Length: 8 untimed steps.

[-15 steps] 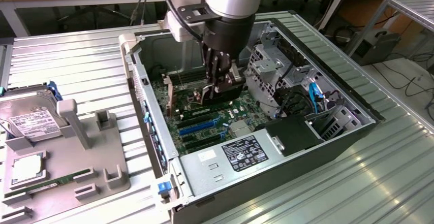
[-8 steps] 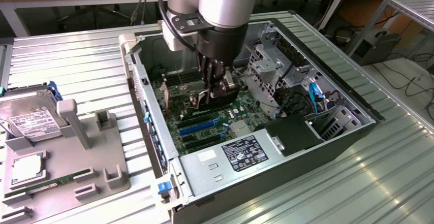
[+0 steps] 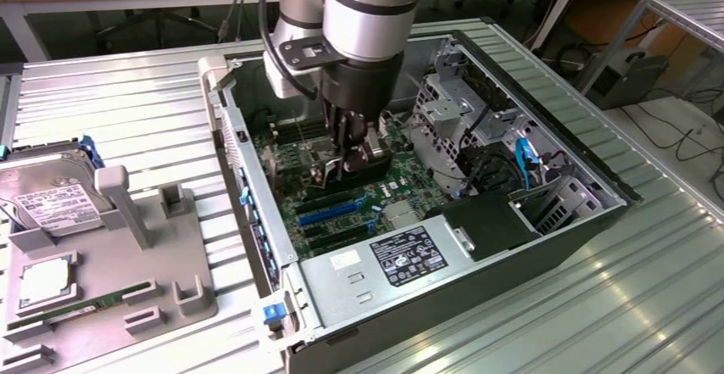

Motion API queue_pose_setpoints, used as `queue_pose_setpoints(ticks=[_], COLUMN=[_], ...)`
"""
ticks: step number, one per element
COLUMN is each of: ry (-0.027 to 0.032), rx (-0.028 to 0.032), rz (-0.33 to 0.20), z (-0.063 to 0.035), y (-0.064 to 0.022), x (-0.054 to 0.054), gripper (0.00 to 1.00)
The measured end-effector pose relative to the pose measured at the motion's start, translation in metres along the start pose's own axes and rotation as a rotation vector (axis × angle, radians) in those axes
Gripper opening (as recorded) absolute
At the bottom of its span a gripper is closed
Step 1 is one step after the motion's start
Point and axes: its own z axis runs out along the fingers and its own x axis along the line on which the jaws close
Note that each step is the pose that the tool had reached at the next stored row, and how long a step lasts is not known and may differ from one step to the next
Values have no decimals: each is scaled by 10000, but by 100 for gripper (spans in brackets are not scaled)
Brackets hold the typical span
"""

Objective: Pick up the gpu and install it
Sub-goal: 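Insert the gpu into the slot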

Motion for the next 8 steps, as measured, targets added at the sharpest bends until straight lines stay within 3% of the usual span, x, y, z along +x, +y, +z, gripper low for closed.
queue_pose_setpoints(ticks=[8], ry=[-1], rx=[18], rz=[20], z=[182], y=[11], x=[-1], gripper=[26])
